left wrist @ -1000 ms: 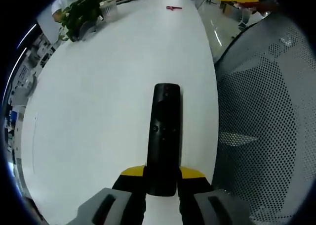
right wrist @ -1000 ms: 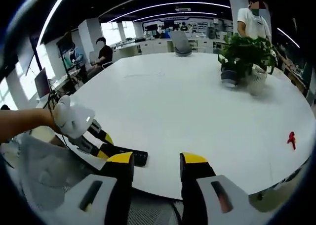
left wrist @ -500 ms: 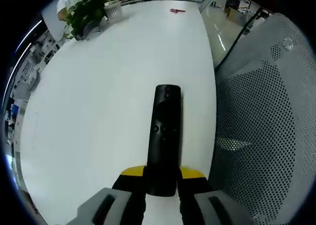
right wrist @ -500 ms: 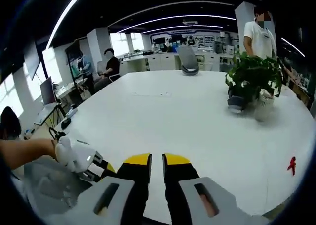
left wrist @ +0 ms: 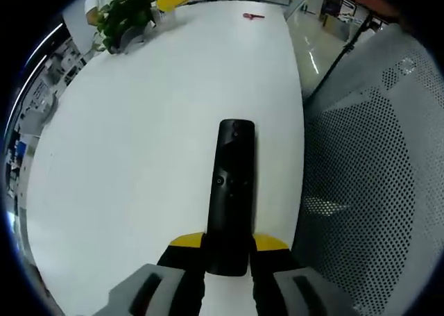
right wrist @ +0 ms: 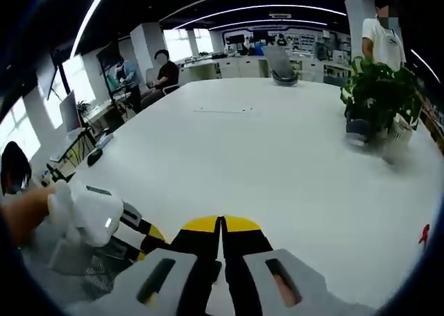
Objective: Press the specified remote control buttons in sequence, fully releasing each button before pressing the next.
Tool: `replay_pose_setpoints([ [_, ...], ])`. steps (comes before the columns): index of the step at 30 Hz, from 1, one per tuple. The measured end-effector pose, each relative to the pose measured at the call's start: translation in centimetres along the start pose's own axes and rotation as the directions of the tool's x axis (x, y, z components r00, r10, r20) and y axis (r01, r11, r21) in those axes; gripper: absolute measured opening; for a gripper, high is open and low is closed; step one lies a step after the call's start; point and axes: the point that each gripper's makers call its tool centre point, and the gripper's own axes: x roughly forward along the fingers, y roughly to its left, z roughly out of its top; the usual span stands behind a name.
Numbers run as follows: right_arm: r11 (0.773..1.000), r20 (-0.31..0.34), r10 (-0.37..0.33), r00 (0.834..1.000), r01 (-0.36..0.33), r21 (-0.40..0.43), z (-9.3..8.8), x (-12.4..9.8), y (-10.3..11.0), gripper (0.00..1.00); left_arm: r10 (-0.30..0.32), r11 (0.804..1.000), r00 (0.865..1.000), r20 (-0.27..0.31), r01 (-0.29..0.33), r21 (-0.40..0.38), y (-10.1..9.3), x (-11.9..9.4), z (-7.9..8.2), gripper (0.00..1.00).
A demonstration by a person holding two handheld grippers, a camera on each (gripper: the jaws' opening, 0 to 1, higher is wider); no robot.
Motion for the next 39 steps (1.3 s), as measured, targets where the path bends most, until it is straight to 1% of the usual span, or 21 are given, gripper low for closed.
replay_pose_setpoints([
  [2,1.000,-0.026,-0.005,1.000,0.005,0.000,-0.9,0.6,-0.2,0.00,-0.001,1.000,1.000,0.013,0.000,0.006,0.0,0.1,-0.1,0.24],
  [3,1.000,-0.051,0.007,0.999,-0.007,0.010,-1.6,0.9,-0.1,0.00,0.001,1.000,1.000,0.017,-0.001,0.003,0.0,0.1,-0.1,0.24],
  [4,1.000,-0.057,0.012,0.998,-0.011,0.012,-1.8,0.9,0.0,0.00,0.001,1.000,1.000,0.021,-0.001,0.003,0.1,0.3,-0.1,0.24],
  [7,1.000,-0.104,0.010,0.995,-0.012,-0.023,-3.0,1.4,0.2,0.00,-0.001,1.000,1.000,0.028,0.001,0.003,0.2,0.4,-0.1,0.24],
  [9,1.000,-0.113,0.016,0.993,-0.019,-0.025,-3.2,1.6,0.5,0.00,0.000,1.000,0.999,0.032,0.000,0.006,0.3,0.5,-0.2,0.24],
  [13,0.999,-0.158,0.033,0.987,-0.038,-0.027,-3.9,2.1,1.1,0.00,-0.003,1.000,0.998,0.057,0.003,0.003,0.4,0.6,-0.4,0.24],
  [14,0.999,-0.184,0.024,0.983,-0.030,-0.027,-4.1,2.5,1.1,0.00,-0.003,1.000,0.997,0.071,0.004,-0.001,0.3,0.4,-0.3,0.24],
  [15,0.999,-0.208,-0.006,0.978,-0.001,-0.032,-4.3,2.6,0.7,0.00,-0.003,1.000,0.997,0.082,0.004,-0.002,0.3,0.4,-0.3,0.24],
  [20,0.999,-0.189,-0.003,0.982,0.009,0.031,-3.7,3.2,0.9,0.00,-0.009,1.000,0.996,0.093,0.009,0.004,0.1,0.3,-0.1,0.24],
  [23,0.999,-0.208,-0.011,0.978,0.019,0.038,-4.5,3.1,0.7,0.00,-0.011,1.000,0.994,0.109,0.011,0.003,0.0,0.2,-0.2,0.24],
  [25,0.998,-0.223,-0.011,0.975,0.026,0.063,-5.2,3.0,0.3,0.00,-0.013,1.000,0.993,0.118,0.012,0.009,0.0,0.1,-0.1,0.24],
  [26,0.994,-0.257,0.014,0.966,0.015,0.110,-5.7,3.0,0.5,0.00,-0.017,1.000,0.993,0.117,0.015,0.019,-0.1,0.1,0.0,0.24],
  [27,0.991,-0.271,0.023,0.962,0.013,0.130,-5.9,3.0,0.5,0.00,-0.019,1.000,0.993,0.117,0.016,0.023,-0.1,0.1,0.0,0.24],
  [29,0.992,-0.278,0.022,0.960,0.014,0.127,-6.0,3.1,0.2,0.00,-0.023,0.999,0.992,0.120,0.019,0.034,-0.1,0.0,0.1,0.24],
  [30,0.991,-0.330,0.015,0.944,0.030,0.129,-6.9,2.9,0.0,0.00,-0.024,0.999,0.992,0.123,0.019,0.036,-0.1,0.0,0.1,0.24],
  [31,0.991,-0.341,0.010,0.940,0.036,0.129,-7.1,2.9,-0.1,0.00,-0.024,0.999,0.992,0.128,0.019,0.039,-0.2,0.0,0.1,0.24],
  [33,0.990,-0.384,-0.002,0.923,0.055,0.127,-8.2,3.0,-0.7,0.00,-0.025,0.999,0.991,0.133,0.019,0.047,-0.2,-0.1,0.1,0.24],
  [34,0.985,-0.420,0.027,0.907,0.048,0.168,-8.8,2.9,-0.4,0.00,-0.027,0.999,0.991,0.135,0.020,0.051,-0.2,-0.1,0.1,0.24],
  [36,0.972,-0.433,0.085,0.897,0.021,0.233,-9.2,2.9,0.3,0.00,-0.030,0.998,0.990,0.137,0.022,0.061,-0.3,-0.1,0.2,0.24],
  [38,0.963,-0.450,0.111,0.886,0.017,0.270,-9.5,2.9,0.7,0.00,-0.033,0.997,0.990,0.139,0.024,0.072,-0.3,-0.1,0.3,0.24],
  [39,0.961,-0.473,0.126,0.872,0.012,0.278,-10.0,2.8,1.0,0.00,-0.036,0.996,0.990,0.139,0.025,0.080,-0.4,0.0,0.3,0.24],
])
